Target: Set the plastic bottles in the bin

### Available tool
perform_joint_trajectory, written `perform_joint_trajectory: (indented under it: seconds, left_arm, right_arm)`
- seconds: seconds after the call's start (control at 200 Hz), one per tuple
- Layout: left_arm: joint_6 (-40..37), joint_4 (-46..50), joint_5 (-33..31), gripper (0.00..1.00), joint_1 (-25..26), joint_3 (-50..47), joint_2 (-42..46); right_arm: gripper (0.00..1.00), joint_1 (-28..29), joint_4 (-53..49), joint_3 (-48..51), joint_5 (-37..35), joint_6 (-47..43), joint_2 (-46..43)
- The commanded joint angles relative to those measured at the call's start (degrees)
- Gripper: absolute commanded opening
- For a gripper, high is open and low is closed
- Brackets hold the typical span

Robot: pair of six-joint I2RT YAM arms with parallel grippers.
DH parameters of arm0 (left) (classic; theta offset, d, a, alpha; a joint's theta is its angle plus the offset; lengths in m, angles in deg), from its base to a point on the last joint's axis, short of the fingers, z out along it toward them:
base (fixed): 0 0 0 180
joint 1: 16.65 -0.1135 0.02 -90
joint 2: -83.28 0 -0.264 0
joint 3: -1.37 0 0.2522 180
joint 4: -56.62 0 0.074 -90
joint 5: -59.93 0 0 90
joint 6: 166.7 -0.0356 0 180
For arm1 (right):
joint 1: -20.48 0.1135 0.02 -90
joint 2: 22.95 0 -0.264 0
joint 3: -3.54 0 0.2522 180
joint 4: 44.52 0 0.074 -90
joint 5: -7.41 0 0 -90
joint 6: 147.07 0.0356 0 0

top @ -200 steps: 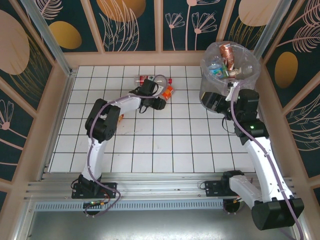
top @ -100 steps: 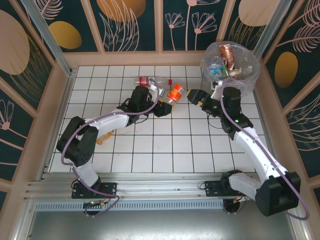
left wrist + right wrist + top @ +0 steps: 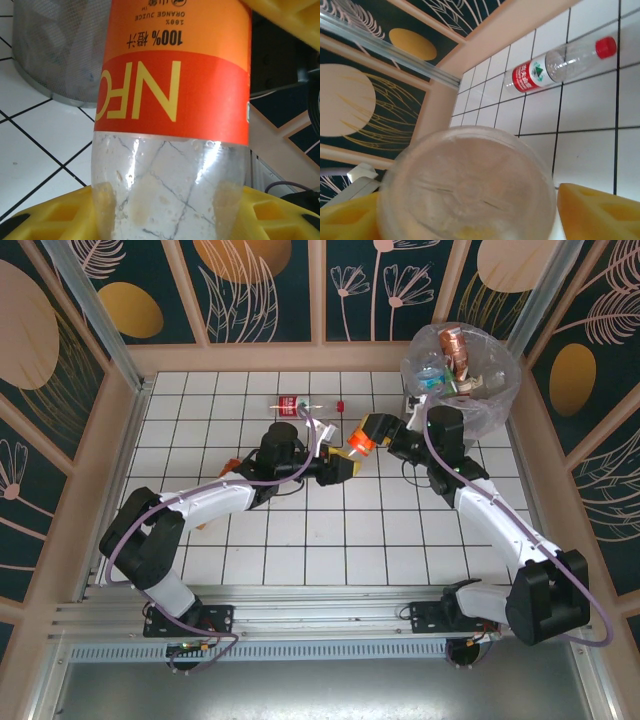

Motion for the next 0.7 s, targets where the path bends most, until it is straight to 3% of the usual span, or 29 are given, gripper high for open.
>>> perform_joint_trajectory:
  seconds: [0.0, 0.15, 0.305, 0.435, 0.691]
  left_arm:
    - [0.0, -1.8, 1.8, 0.55, 0.4, 0.4, 0.9]
    - [0.1, -1.1, 1.9, 0.64, 0.5, 1.3, -0.1]
    - [-1.3, 2.6, -2.9, 0.98, 0.5, 2.9, 1.2]
    - [-5.8, 11.7, -10.8, 0.99, 0.5, 6.0, 2.2]
    - [-10.3, 16.2, -15.8, 0.99, 0.5, 6.1, 5.6]
  right_arm:
    - [0.62, 0.3, 2.1, -2.0, 0.7, 0.2, -0.1]
    - [0.52, 0.3, 0.4, -3.0, 0.2, -1.0, -1.2]
    - [0.49, -0.4, -5.2, -6.7, -4.7, -5.6, -3.6]
    - [0.48, -2.1, -10.1, -11.4, -11.0, -10.7, -5.9]
    - [0.48, -10.8, -10.4, -19.4, -18.6, -18.3, -9.0]
